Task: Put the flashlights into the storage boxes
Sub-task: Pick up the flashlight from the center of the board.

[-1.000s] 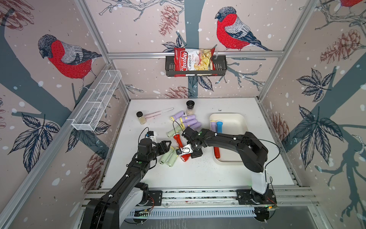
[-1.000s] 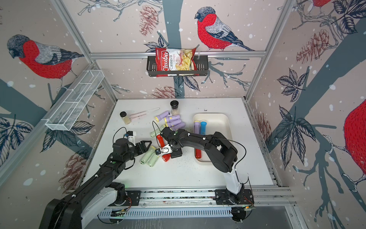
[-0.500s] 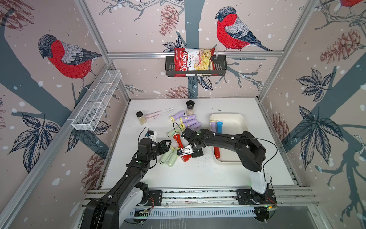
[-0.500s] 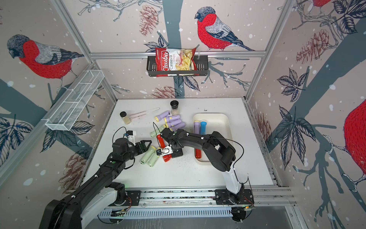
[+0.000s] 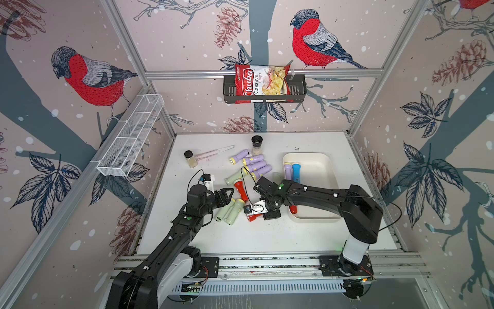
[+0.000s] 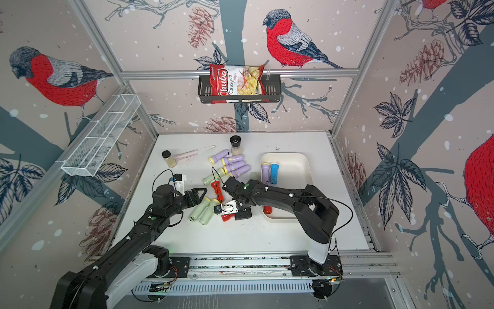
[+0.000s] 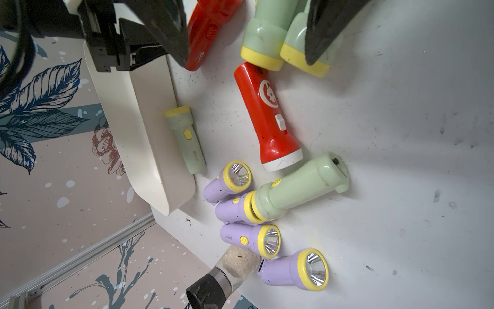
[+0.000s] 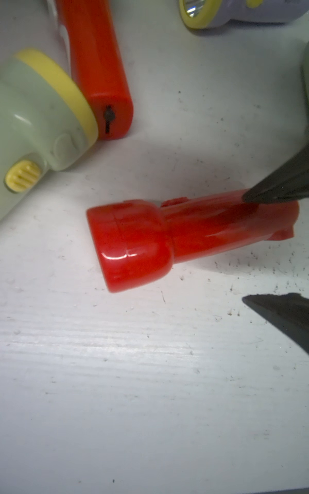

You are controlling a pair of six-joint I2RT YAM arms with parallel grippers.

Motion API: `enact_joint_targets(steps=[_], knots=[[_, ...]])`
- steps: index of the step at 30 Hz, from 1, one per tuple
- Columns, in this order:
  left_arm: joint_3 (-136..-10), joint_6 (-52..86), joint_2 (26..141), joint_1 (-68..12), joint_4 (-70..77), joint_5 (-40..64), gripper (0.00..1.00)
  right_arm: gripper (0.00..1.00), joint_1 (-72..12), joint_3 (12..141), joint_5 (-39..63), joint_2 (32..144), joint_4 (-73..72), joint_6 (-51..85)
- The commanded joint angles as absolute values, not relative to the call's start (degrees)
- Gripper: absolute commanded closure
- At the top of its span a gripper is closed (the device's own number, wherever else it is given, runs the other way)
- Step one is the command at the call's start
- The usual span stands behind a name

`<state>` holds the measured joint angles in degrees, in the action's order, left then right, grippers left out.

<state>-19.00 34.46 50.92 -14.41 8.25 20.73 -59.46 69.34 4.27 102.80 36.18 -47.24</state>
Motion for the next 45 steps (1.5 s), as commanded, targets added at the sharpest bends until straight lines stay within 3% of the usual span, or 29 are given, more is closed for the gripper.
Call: enact_joint_targets(steps=[1, 11, 22, 27, 33, 38, 40, 45], knots=[[-19.92, 33.44, 51.34, -15.29, 7.56, 19.12, 0.33, 0.38, -59.50, 69.96, 2.38, 104.05, 33.71, -44.38], [-20.98, 32.98, 51.42, -16.26, 6.74, 17.62, 0.33, 0.35, -59.50, 71.77, 1.34, 108.56, 32.78, -45.34], [-21.44, 32.58, 52.04, -16.82, 6.71, 17.50, 0.33, 0.65, -59.22, 71.82, 4.24, 106.66, 34.29, -46.26], [-21.80, 33.20, 52.46, -18.44, 8.75, 17.10, 0.33, 0.66, -57.21, 67.30, 13.14, 99.05, 28.83, -44.05], [-22.35, 34.33, 54.03, -21.55, 13.70, 16.72, 0.33, 0.63, -50.19, 59.08, 25.04, 88.42, 19.97, -30.25], [-24.34, 33.30, 57.40, -25.23, 16.59, 15.34, 0.33, 0.65, -40.25, 53.09, 25.39, 80.69, 10.57, -5.27], [-25.65, 32.76, 59.46, -26.85, 17.55, 14.60, 0.33, 0.71, -35.77, 51.24, 26.41, 78.56, 9.03, 3.54], [-29.11, 32.02, 66.11, -32.75, 20.47, 12.40, 0.33, 0.69, -26.96, 43.47, 27.51, 72.45, 5.84, 14.80]])
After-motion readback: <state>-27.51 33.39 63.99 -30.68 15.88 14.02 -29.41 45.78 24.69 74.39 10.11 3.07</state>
